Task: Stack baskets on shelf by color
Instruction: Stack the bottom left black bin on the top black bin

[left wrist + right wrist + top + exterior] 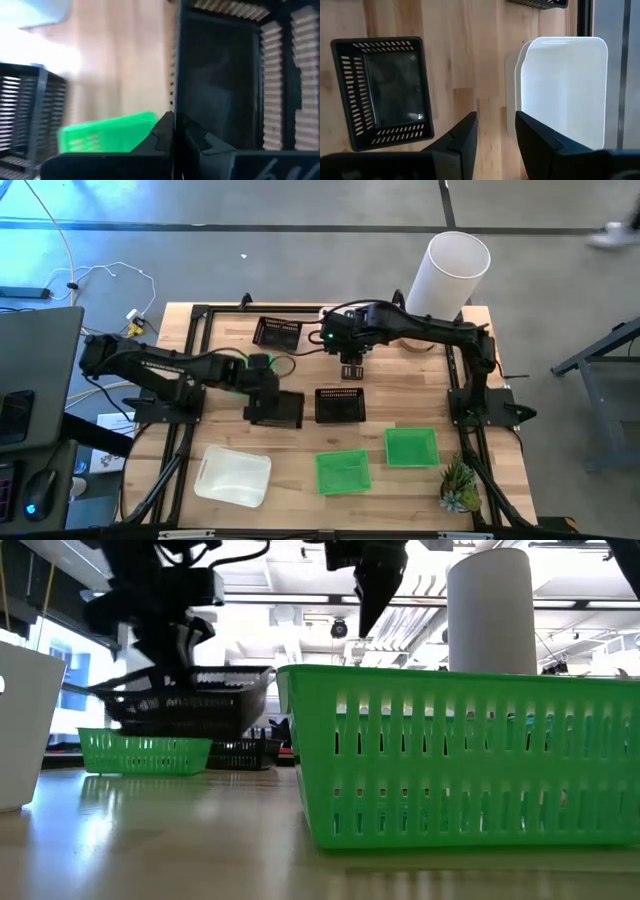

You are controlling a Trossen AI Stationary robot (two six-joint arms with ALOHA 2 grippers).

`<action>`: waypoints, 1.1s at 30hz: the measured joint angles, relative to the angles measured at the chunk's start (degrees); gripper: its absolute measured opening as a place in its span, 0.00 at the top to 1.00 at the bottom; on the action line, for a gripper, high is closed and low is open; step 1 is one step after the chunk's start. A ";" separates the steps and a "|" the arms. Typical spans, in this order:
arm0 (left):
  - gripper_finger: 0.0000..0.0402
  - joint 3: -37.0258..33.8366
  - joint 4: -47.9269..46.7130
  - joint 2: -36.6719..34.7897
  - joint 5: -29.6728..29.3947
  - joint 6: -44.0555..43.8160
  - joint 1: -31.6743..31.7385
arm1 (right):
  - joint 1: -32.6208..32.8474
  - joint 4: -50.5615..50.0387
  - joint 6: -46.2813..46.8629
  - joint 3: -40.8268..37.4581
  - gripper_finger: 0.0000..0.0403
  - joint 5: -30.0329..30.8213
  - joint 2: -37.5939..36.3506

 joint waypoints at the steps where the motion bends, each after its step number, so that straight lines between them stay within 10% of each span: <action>1: 1.00 0.58 -1.13 0.00 -0.10 1.01 1.33 | 0.07 -0.36 0.44 0.00 0.71 0.00 -0.10; 33: 1.00 13.72 -4.78 0.08 10.01 33.67 43.36 | 2.94 -6.44 7.77 0.00 0.71 0.99 -5.42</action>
